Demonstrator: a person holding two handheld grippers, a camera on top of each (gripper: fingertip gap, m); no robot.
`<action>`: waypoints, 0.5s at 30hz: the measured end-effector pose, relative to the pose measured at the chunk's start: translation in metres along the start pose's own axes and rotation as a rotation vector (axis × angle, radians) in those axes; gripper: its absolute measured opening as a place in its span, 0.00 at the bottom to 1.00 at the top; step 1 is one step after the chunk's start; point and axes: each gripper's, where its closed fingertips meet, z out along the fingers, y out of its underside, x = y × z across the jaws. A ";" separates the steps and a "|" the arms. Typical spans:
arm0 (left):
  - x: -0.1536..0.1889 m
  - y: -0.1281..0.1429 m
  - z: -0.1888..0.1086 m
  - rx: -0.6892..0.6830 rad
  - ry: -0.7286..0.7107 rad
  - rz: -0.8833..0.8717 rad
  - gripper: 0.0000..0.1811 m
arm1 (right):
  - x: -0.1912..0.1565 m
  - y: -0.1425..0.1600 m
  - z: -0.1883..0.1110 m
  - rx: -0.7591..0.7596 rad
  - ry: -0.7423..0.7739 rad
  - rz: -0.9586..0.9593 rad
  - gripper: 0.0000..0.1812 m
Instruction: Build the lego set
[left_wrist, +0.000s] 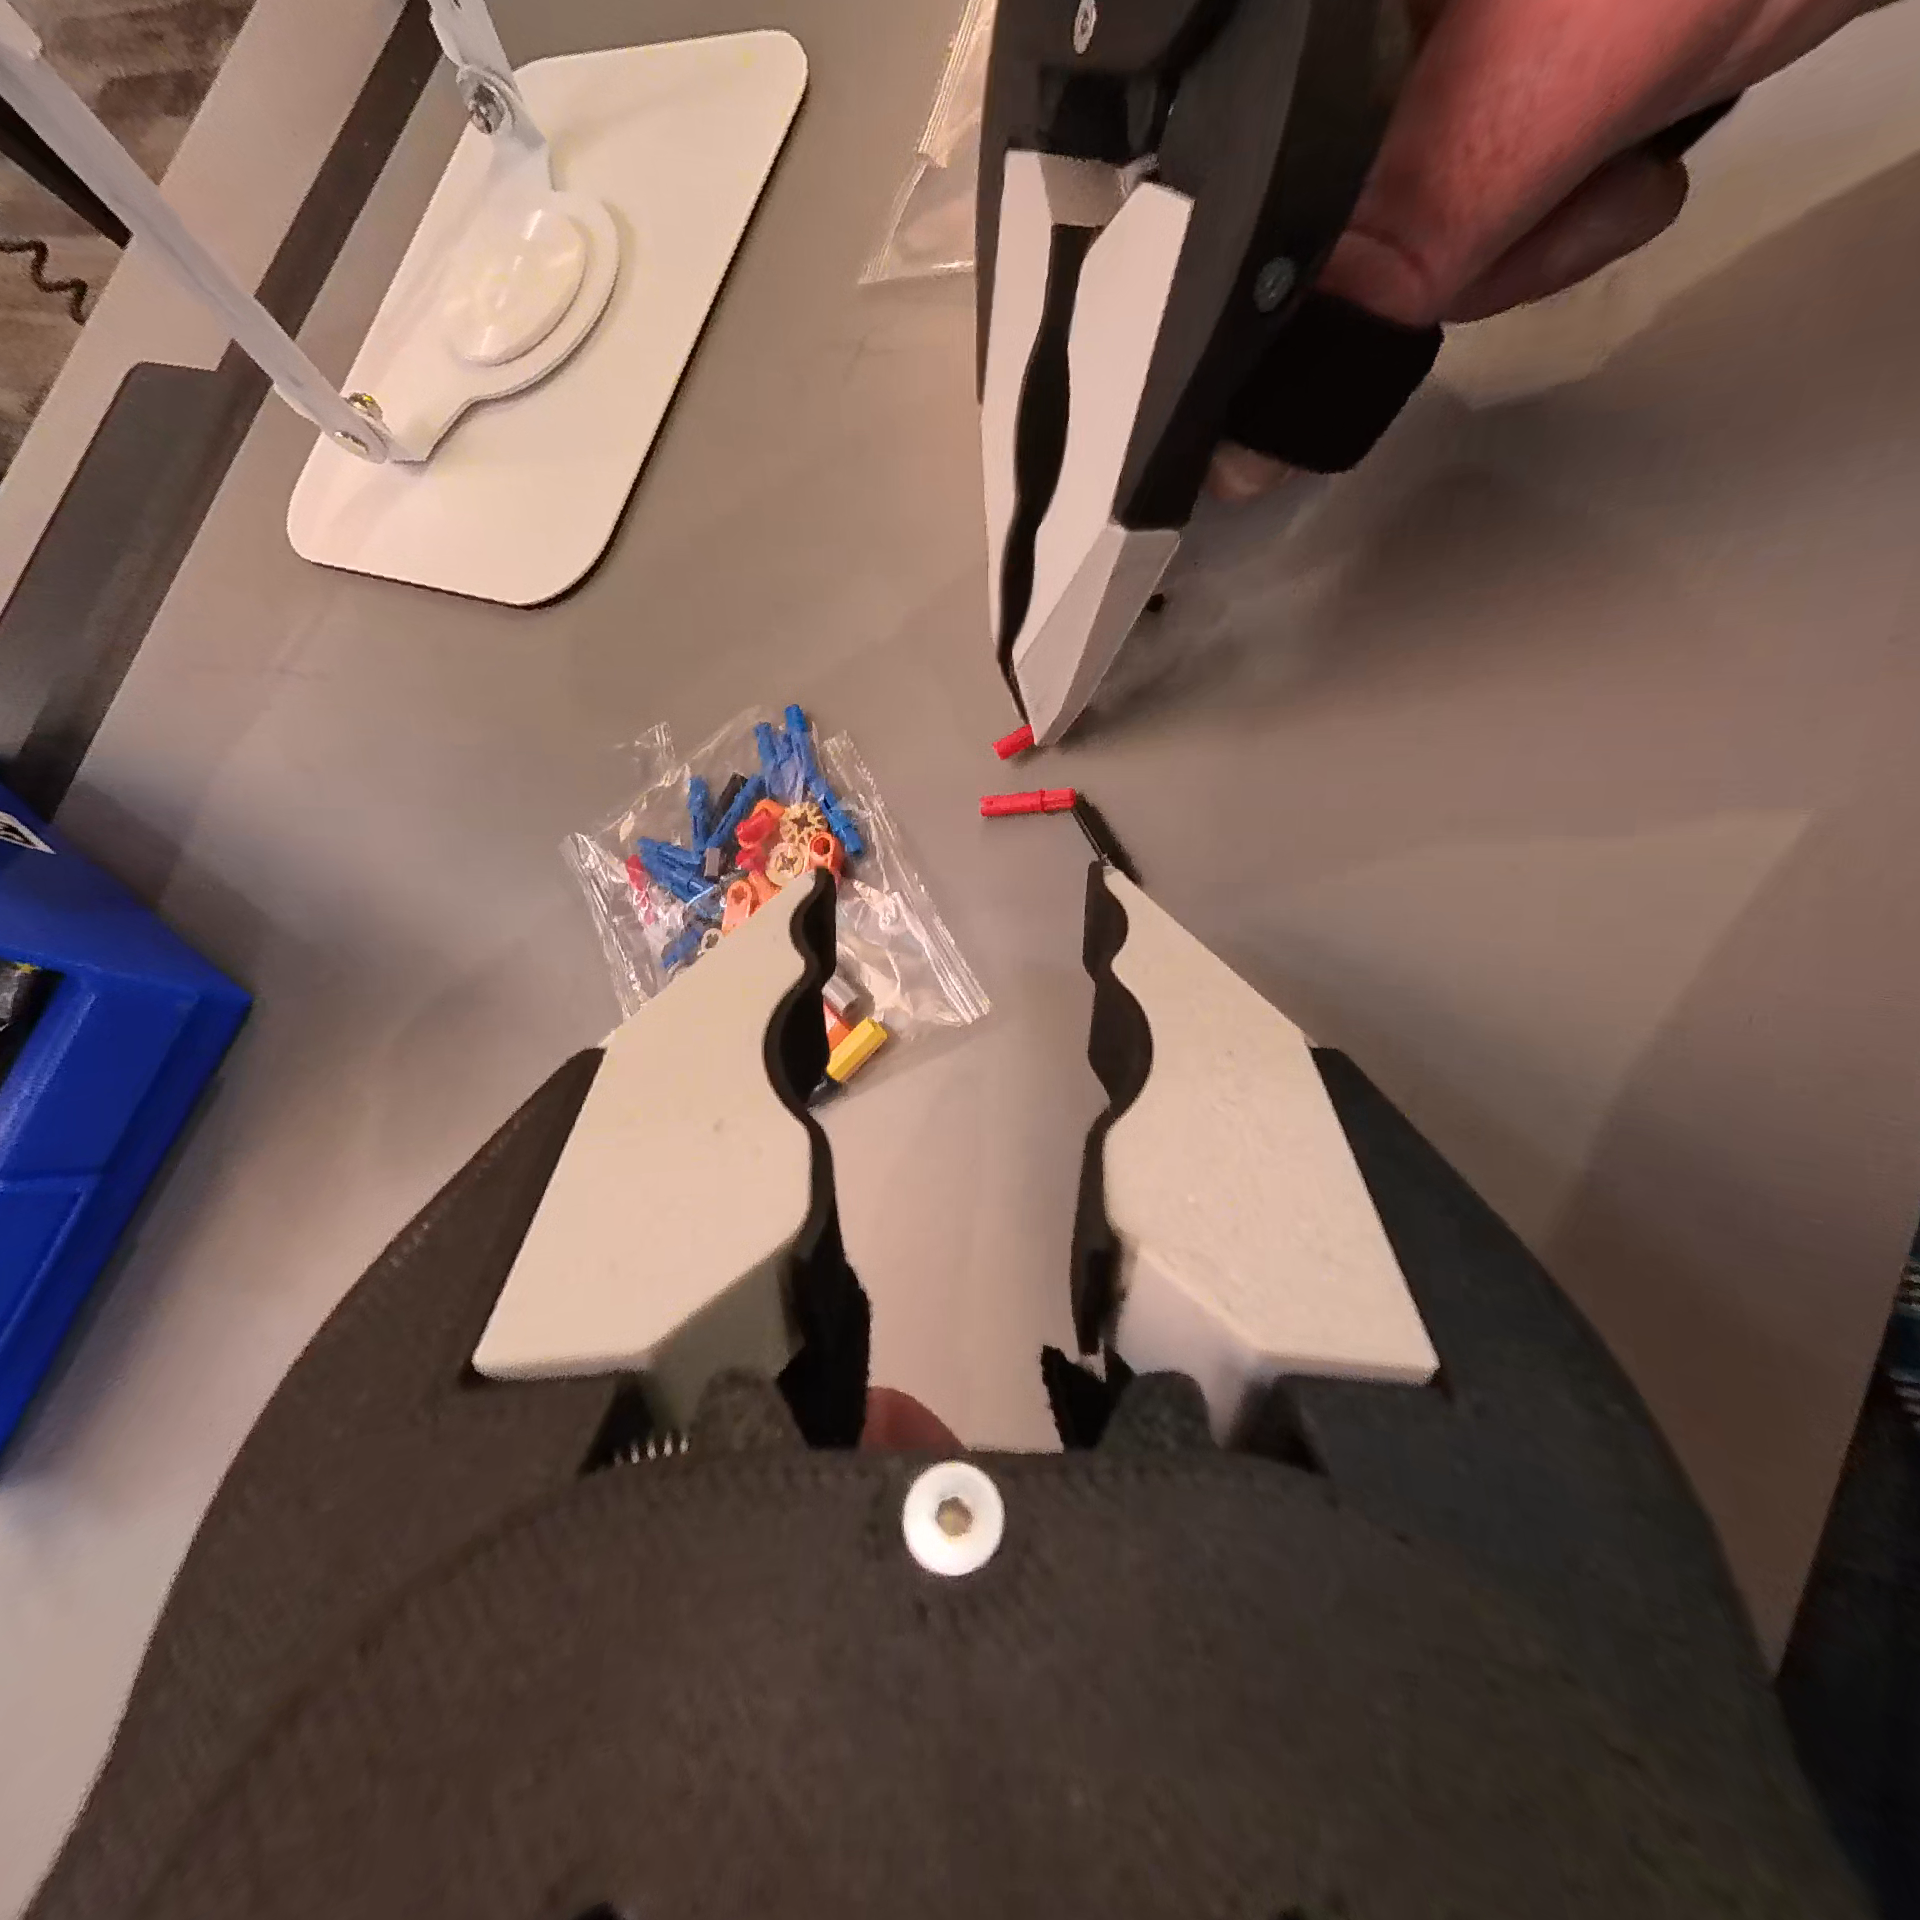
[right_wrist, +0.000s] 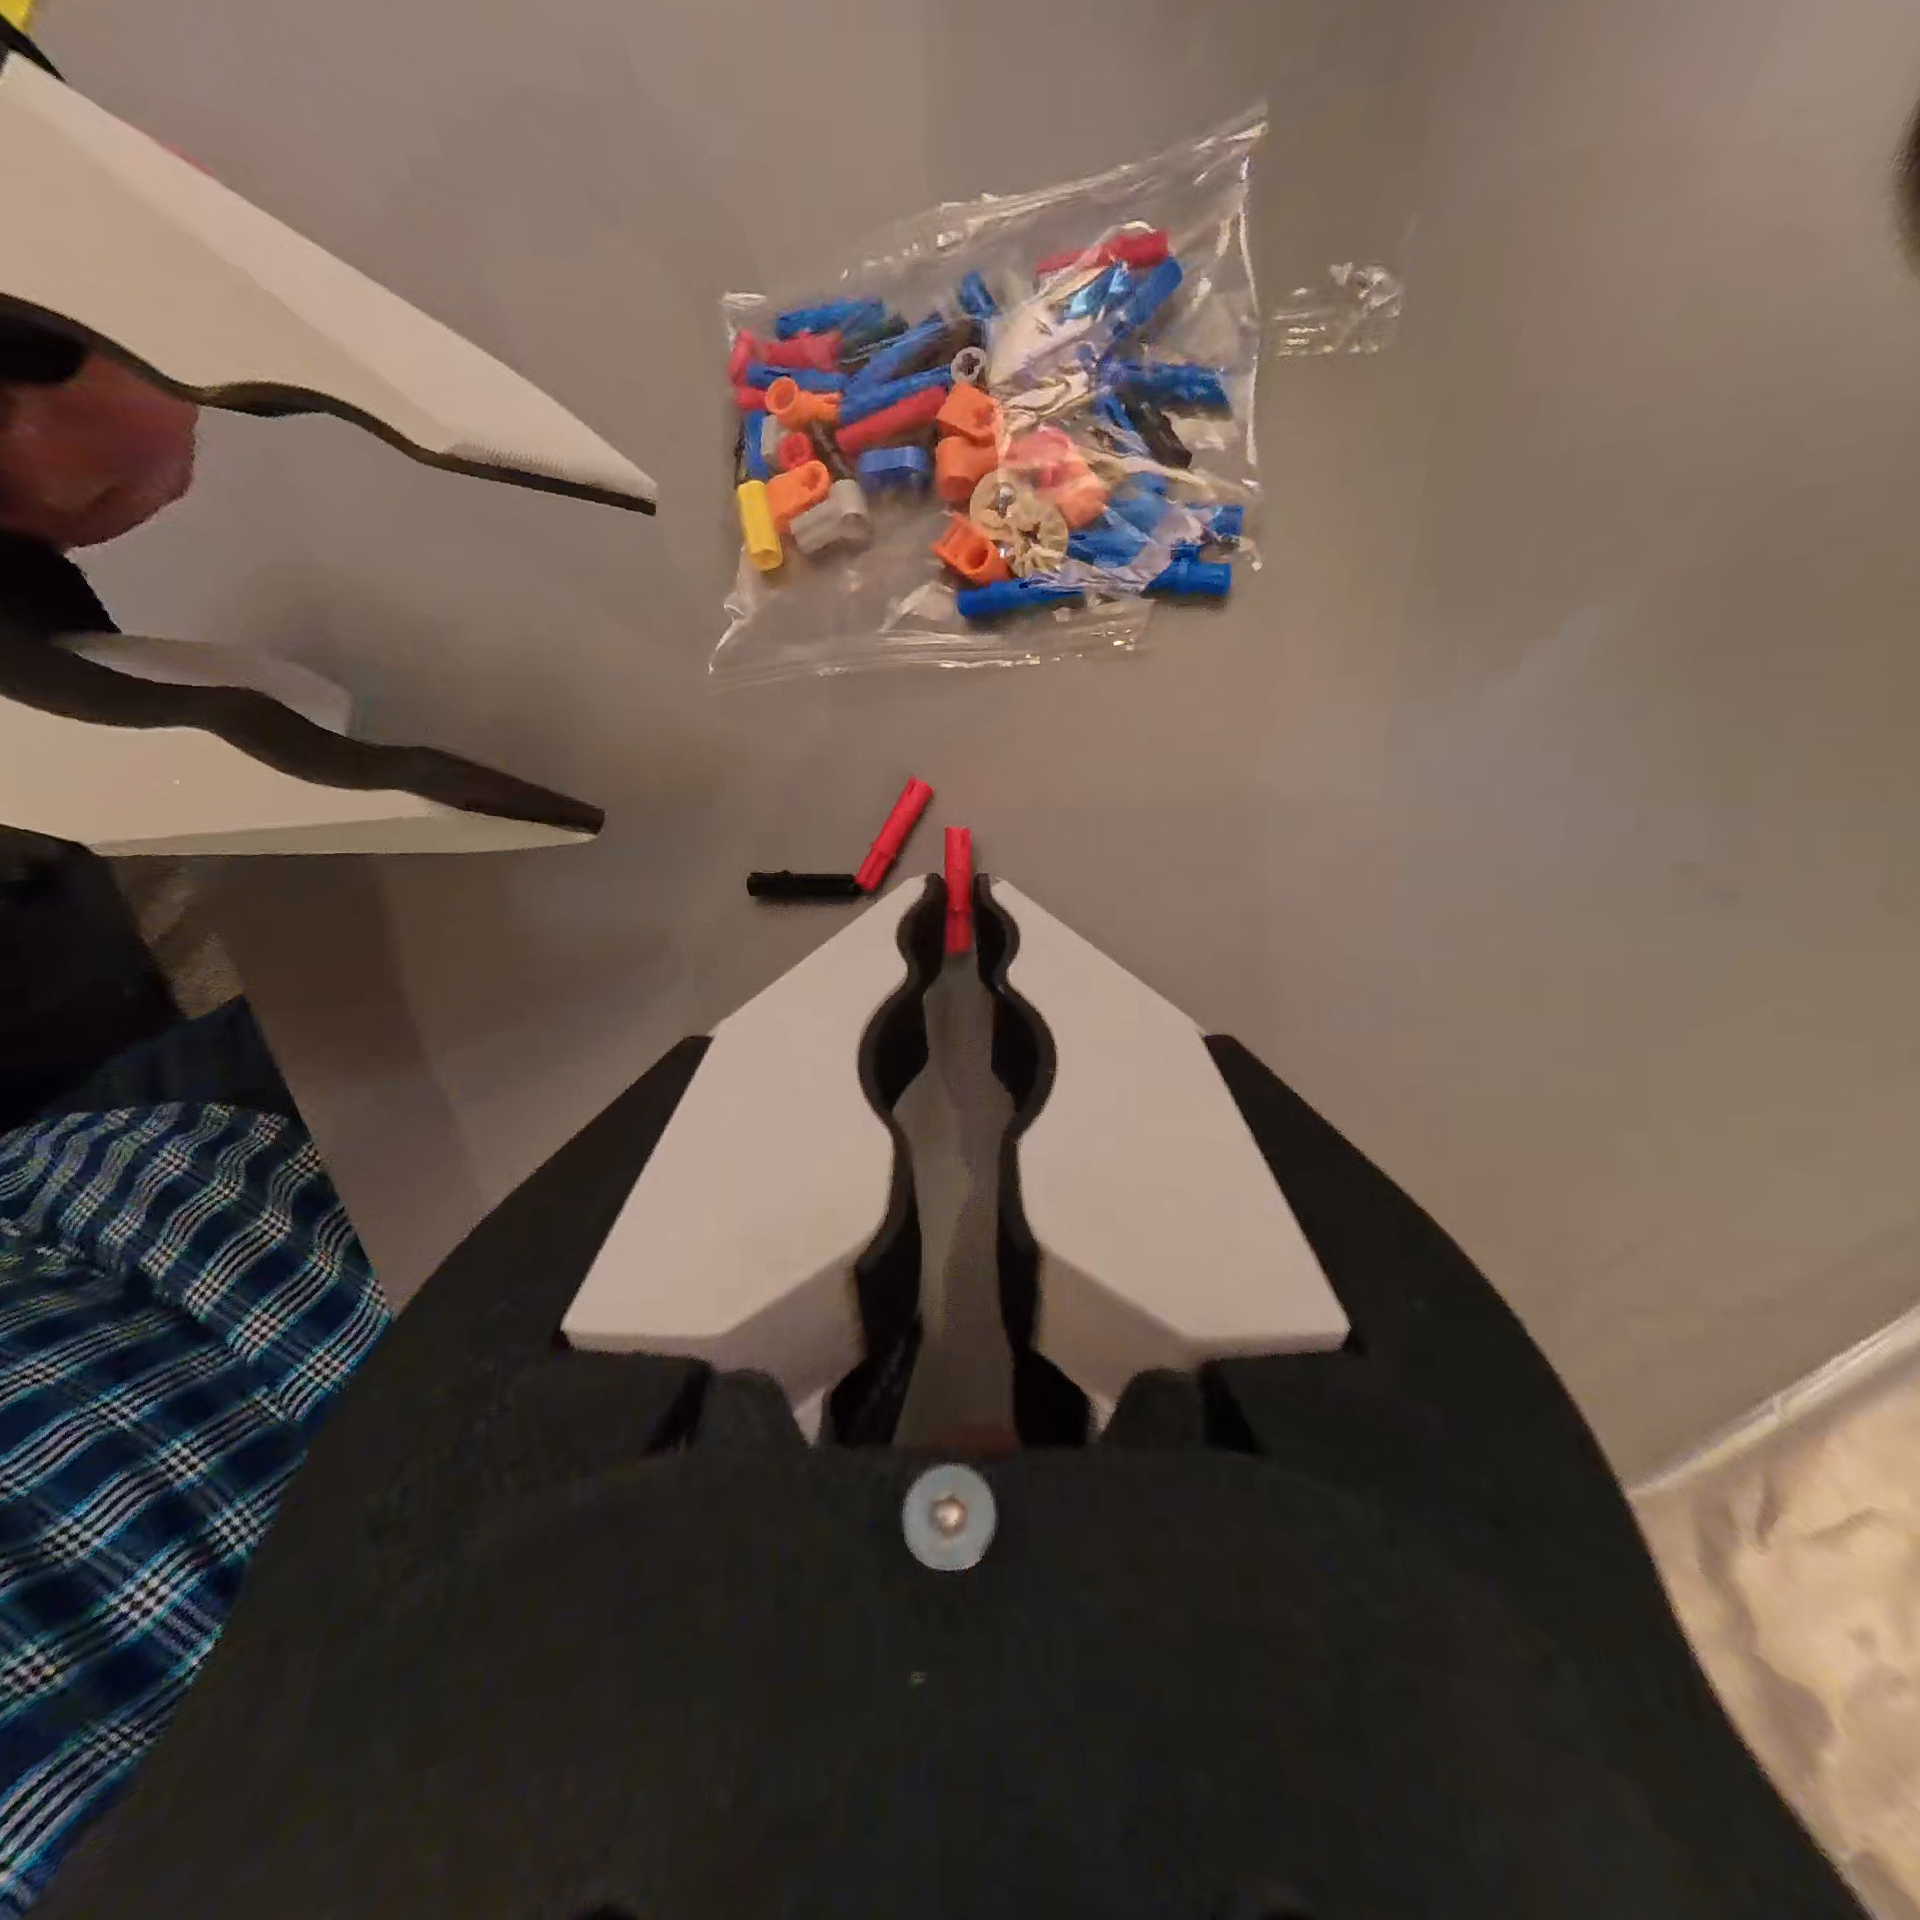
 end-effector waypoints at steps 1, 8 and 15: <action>0.000 0.000 0.000 -0.001 0.001 -0.001 0.25 | 0.001 0.000 0.000 -0.003 0.012 -0.014 0.03; -0.001 0.001 -0.001 -0.007 0.000 0.002 0.25 | -0.003 0.001 -0.016 -0.009 -0.004 -0.142 0.05; 0.000 0.001 0.000 -0.017 -0.003 0.013 0.26 | -0.005 0.014 -0.005 -0.116 0.063 -0.453 0.02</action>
